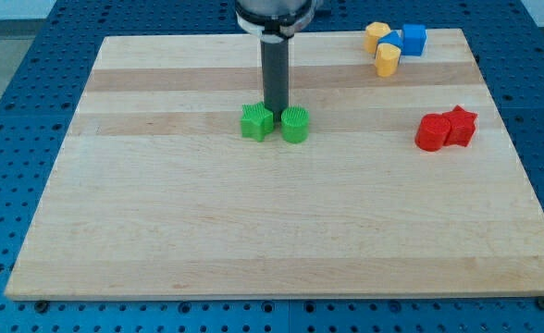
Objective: Place the green circle at the bottom right corner if the board
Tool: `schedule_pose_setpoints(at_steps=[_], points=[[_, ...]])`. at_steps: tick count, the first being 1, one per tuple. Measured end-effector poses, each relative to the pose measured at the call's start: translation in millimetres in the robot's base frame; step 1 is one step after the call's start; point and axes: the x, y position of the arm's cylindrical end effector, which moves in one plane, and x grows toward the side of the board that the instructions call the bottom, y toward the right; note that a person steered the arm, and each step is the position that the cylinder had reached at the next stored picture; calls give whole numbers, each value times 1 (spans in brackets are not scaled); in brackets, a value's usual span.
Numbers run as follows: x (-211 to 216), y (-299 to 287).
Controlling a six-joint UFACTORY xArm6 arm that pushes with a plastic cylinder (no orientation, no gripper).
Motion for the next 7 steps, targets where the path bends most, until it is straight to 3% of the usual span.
schedule_pose_setpoints(at_steps=[2, 5, 7], points=[[45, 32], [23, 95], [75, 135]])
